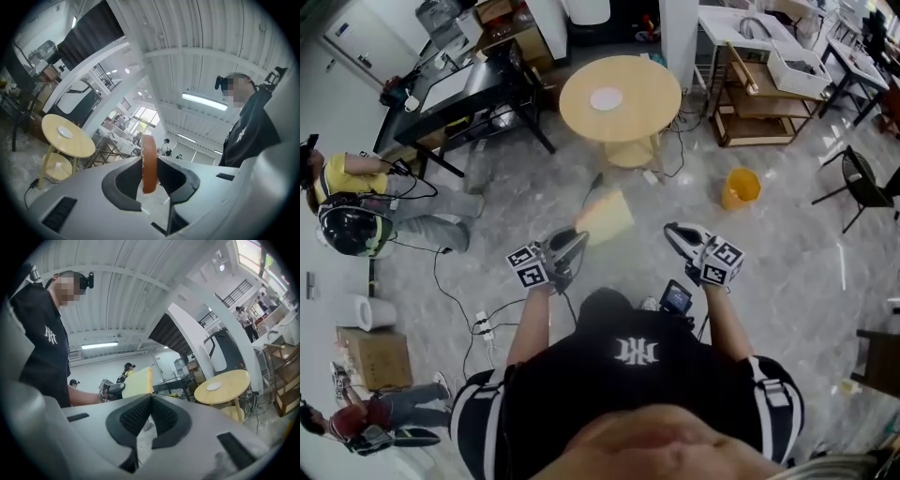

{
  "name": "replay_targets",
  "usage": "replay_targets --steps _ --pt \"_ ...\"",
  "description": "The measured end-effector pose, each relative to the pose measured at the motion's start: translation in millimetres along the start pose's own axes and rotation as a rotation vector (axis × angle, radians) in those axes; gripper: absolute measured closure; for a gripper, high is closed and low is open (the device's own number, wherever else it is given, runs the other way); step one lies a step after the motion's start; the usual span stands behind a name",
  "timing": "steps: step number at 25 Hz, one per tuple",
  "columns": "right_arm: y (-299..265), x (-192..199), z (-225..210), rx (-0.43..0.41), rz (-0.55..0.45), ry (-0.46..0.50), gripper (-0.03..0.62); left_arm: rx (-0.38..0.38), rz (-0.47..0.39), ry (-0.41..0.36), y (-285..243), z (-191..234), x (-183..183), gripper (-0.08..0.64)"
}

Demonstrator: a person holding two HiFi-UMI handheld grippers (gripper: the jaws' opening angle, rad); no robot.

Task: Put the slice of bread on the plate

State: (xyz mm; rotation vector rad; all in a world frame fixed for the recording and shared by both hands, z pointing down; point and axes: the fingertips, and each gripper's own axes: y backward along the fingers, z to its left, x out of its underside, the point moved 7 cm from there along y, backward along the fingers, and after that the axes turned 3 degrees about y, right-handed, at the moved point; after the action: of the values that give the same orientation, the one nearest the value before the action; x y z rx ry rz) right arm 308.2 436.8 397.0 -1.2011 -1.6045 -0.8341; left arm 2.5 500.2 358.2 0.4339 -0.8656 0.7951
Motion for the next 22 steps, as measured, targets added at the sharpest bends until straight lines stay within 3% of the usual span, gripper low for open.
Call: replay_targets --steps 9,16,22 --pt "-44.3 -20.2 -79.3 0.032 0.055 -0.005 0.595 0.017 -0.002 0.023 -40.5 80.3 -29.6 0.454" --pt "-114.8 -81.0 -147.5 0.058 0.078 0.053 0.595 0.032 -0.027 0.032 -71.0 172.7 -98.6 0.454" --pt "-174.1 -117.3 -195.3 0.088 0.081 0.076 0.594 0.052 0.007 0.006 -90.1 247.8 -148.5 0.454"
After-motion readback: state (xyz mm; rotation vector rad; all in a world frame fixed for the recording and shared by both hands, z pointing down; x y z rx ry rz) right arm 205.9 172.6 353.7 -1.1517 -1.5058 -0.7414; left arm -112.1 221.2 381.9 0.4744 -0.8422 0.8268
